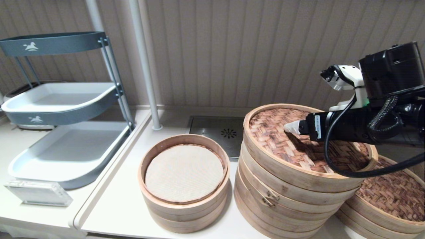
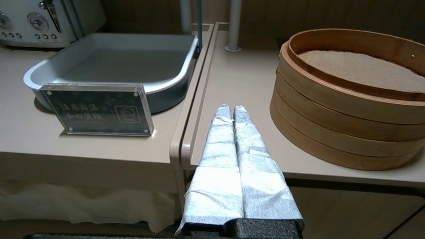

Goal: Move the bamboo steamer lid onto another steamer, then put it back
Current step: Pick up the steamer

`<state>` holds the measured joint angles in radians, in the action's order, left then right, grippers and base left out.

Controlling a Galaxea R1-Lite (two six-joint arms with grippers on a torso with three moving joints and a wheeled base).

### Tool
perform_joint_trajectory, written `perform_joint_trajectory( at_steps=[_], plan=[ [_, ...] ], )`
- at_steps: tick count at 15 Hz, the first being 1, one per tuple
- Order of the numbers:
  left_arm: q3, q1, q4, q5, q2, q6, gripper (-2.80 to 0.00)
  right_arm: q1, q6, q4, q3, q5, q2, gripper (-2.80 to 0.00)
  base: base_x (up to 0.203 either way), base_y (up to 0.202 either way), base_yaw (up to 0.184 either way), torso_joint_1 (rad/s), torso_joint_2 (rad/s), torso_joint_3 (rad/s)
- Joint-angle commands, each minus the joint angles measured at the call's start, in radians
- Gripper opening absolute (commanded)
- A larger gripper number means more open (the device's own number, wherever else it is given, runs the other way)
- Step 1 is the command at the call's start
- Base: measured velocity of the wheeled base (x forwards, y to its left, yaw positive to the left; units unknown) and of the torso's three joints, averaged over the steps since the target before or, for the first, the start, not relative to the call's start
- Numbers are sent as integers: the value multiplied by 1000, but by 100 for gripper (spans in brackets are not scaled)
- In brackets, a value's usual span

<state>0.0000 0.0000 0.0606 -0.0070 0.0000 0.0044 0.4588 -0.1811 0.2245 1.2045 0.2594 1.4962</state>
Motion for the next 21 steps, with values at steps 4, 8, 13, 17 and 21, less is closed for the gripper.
perform_joint_trajectory(
  at_steps=[4, 8, 13, 17, 21],
  plan=[
    [25, 0, 1, -1, -2, 0, -280, 0, 2, -1, -6, 0, 3, -280, 0, 0, 0, 0, 0, 0],
    [25, 0, 1, -1, -2, 0, -280, 4, 2, -1, -6, -2, 7, -280, 0, 0, 0, 0, 0, 0],
    [25, 0, 1, -1, -2, 0, -280, 9, 2, -46, -9, 1, 15, -280, 0, 0, 0, 0, 0, 0],
    [25, 0, 1, 1, -2, 0, -280, 8, 2, -47, -8, 3, 4, -280, 0, 0, 0, 0, 0, 0],
    [25, 1, 1, 0, -2, 0, -280, 8, 3, -47, 10, 22, -7, -280, 0, 0, 0, 0, 0, 0]
  ],
)
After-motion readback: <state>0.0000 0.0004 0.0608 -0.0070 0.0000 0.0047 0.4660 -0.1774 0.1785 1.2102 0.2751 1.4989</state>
